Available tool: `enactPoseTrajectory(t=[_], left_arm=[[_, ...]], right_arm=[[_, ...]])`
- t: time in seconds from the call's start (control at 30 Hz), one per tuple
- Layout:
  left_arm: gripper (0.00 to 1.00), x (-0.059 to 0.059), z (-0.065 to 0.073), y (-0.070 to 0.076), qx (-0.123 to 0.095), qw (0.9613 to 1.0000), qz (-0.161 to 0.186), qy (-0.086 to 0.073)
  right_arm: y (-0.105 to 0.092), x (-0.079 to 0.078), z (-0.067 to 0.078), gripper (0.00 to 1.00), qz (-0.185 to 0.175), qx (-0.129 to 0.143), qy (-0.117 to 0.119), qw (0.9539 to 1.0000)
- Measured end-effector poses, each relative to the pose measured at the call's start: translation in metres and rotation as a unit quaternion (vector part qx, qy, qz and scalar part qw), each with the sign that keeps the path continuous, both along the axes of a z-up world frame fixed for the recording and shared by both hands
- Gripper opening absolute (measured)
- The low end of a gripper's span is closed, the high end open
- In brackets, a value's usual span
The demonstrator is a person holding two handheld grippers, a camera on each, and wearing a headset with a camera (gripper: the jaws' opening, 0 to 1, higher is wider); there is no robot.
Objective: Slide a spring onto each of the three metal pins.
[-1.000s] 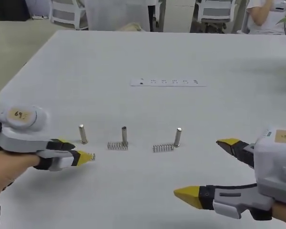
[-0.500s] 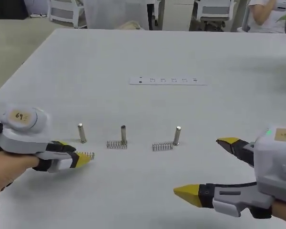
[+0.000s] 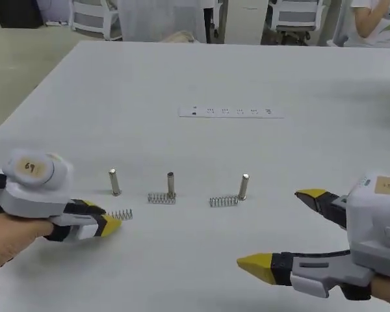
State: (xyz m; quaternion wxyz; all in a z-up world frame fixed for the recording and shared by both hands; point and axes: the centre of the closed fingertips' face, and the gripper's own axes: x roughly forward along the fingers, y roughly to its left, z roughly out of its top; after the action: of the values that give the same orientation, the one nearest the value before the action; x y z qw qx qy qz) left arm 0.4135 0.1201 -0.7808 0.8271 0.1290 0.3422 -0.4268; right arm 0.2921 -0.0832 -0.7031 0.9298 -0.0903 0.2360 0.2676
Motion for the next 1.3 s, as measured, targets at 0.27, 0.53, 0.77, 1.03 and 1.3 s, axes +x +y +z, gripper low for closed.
enactPoseTrajectory(t=[0.27,0.53,0.77,1.03,1.3], left_arm=[[0.10,-0.004,0.000,0.001,0.005,0.9999,-0.007,-0.007],[0.09,-0.010,-0.001,-0.001,0.011,0.9997,-0.021,-0.011],[0.08,-0.014,-0.004,0.001,0.015,0.9994,-0.029,-0.013],[0.05,-0.013,-0.005,0.003,0.016,0.9992,-0.028,-0.023],[0.05,-0.015,-0.005,0.001,0.017,0.9985,-0.042,-0.031]], right_arm=[[0.001,0.000,0.000,0.89,0.001,0.000,0.000,1.0000],[0.000,0.000,0.000,0.89,0.001,0.000,0.000,1.0000],[0.000,0.001,0.000,0.89,0.000,0.002,0.000,1.0000],[0.001,0.001,0.000,0.89,0.001,0.002,0.000,1.0000],[0.001,0.001,0.000,0.89,0.000,0.002,0.000,1.0000]])
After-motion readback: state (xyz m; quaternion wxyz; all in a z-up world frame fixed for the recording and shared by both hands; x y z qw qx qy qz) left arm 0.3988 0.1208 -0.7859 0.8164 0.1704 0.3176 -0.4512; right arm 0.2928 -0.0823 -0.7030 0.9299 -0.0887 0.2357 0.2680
